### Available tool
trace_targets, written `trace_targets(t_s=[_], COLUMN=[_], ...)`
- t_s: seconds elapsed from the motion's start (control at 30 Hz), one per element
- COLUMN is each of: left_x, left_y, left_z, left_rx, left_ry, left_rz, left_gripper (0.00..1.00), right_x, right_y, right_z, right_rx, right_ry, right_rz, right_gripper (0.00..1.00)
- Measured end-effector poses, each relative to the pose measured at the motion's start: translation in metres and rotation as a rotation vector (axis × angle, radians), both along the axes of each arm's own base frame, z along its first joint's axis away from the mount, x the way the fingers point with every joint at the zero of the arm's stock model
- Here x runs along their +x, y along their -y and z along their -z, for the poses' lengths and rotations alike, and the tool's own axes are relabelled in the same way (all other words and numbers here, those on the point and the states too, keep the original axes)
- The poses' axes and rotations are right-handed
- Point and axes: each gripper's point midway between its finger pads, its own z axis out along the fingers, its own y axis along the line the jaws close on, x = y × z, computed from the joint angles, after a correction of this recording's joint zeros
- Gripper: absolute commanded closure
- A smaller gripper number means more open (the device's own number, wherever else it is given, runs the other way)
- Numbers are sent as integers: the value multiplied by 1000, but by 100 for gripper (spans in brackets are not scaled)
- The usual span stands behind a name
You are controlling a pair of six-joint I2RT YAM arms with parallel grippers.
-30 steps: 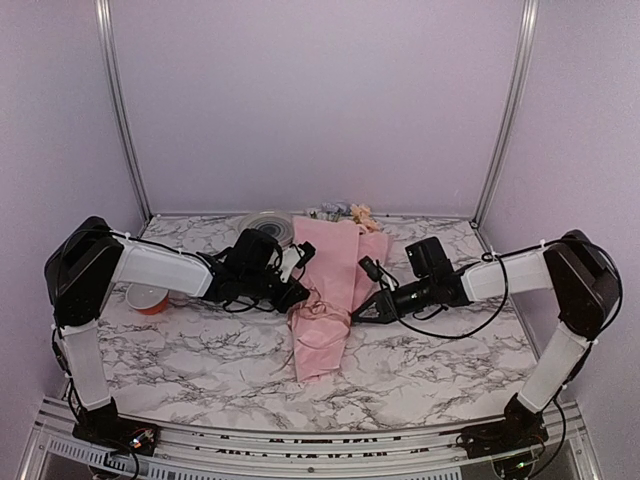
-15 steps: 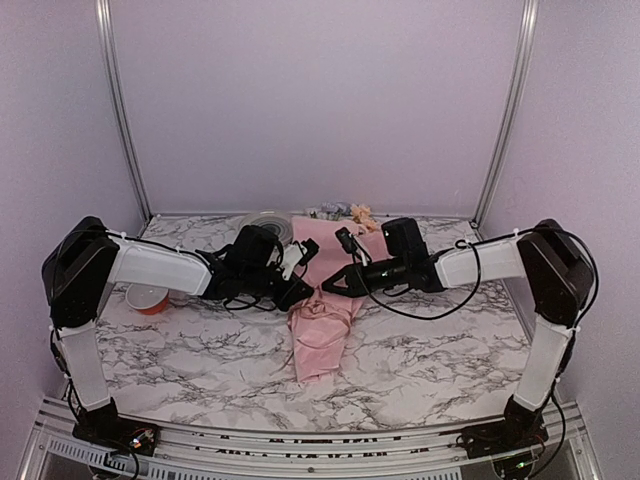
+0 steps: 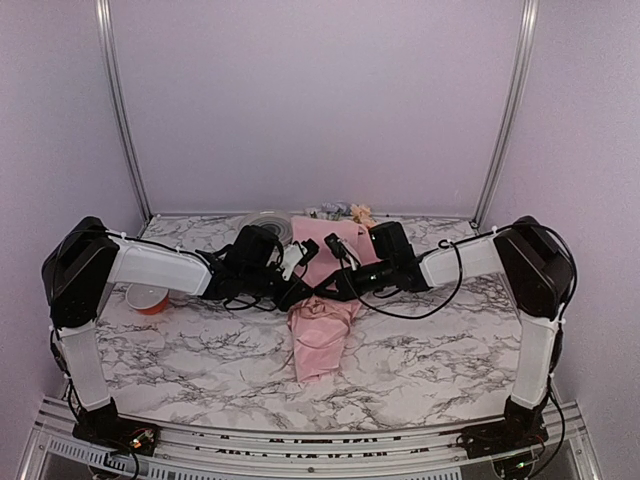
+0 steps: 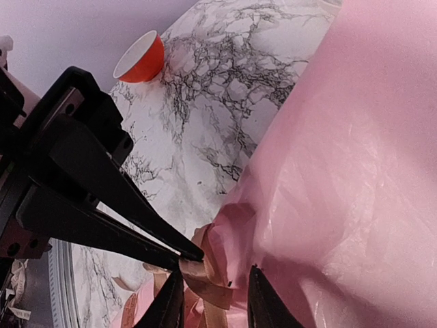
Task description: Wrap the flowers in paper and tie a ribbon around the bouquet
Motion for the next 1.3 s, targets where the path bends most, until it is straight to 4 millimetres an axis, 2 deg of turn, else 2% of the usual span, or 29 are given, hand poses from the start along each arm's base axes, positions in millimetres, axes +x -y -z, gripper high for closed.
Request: trace_targets(t_s=[0.2, 0.37, 0.57, 0.73, 0.83, 0.9, 1.0, 1.17, 1.3], left_x=[0, -1, -18, -46, -54, -48, -34, -13, -2], left_y=[0, 1, 11, 26, 24, 14, 1, -21, -20], left_z=[0, -3, -31, -42, -44, -43, -38, -20, -4], left_rx=[-1, -6, -82, -139, -141, -121, -68, 17, 30], left_ry=[0, 0, -3, -44, -49, -34, -3, 8, -32], left_rz=[1, 5, 93, 210, 217, 175, 111, -16, -63], left_gripper=[96, 91, 83, 84, 87, 84, 65, 57, 52], right_x=[-2, 1, 6, 8, 7, 7, 9, 8, 2], right_y=[0, 1, 10, 16, 18, 19, 19, 23, 27], right_z=[12, 16, 21, 25, 27, 27, 26, 24, 22], right_rx=[-15, -22, -13, -2, 5, 11, 22, 34, 45], right_ry=[-15, -26, -49, -66, -75, -85, -95, -109, -122], right_rz=[-16, 4, 52, 78, 86, 93, 104, 125, 137], right_gripper=[100, 100, 100, 100, 100, 100, 100, 100, 100])
